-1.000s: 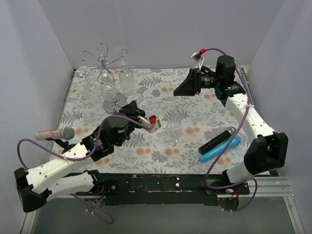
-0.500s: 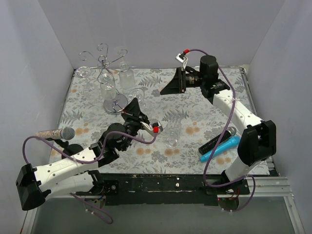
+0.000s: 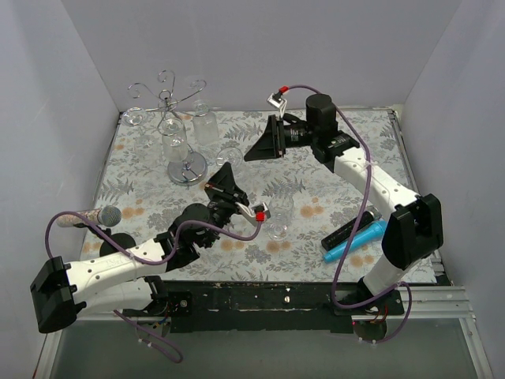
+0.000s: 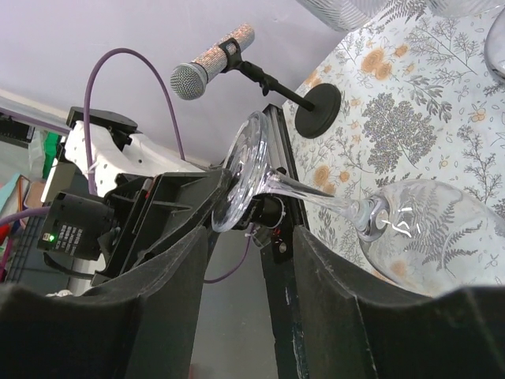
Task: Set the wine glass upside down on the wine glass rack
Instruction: Turn the wine glass upside down at the wine rack.
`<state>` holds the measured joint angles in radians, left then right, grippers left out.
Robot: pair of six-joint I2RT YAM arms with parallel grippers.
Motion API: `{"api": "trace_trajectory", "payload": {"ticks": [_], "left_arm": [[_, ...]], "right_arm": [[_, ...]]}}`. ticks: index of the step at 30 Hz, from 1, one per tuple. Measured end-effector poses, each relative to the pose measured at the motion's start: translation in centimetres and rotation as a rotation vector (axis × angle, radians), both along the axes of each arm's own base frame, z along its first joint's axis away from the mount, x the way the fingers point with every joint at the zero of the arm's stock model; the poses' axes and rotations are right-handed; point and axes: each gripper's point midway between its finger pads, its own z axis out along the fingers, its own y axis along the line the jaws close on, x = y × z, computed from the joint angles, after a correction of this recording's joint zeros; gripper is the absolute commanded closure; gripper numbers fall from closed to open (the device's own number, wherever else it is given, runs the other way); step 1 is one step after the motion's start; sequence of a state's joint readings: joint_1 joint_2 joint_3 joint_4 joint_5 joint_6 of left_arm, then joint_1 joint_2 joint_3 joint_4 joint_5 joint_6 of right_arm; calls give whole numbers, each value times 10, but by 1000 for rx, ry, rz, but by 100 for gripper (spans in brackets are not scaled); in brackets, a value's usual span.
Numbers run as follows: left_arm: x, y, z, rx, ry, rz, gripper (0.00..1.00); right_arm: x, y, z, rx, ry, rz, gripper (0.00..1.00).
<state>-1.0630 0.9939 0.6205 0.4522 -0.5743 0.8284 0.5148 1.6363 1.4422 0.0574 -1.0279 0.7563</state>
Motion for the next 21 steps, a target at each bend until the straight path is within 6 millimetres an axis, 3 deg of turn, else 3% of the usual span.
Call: {"api": "trace_trajectory", "payload": {"ticks": [9, 18, 21], "left_arm": [[-3, -3, -3, 13, 7, -6, 100], [-3, -6, -11, 48, 26, -13, 100], [-3, -7, -14, 57, 30, -13, 100]], "right_arm": [[-10, 14, -10, -36, 22, 4, 46], [2, 23, -16, -76, 31, -34, 56], [3, 24, -19, -86, 43, -39, 64]]}}
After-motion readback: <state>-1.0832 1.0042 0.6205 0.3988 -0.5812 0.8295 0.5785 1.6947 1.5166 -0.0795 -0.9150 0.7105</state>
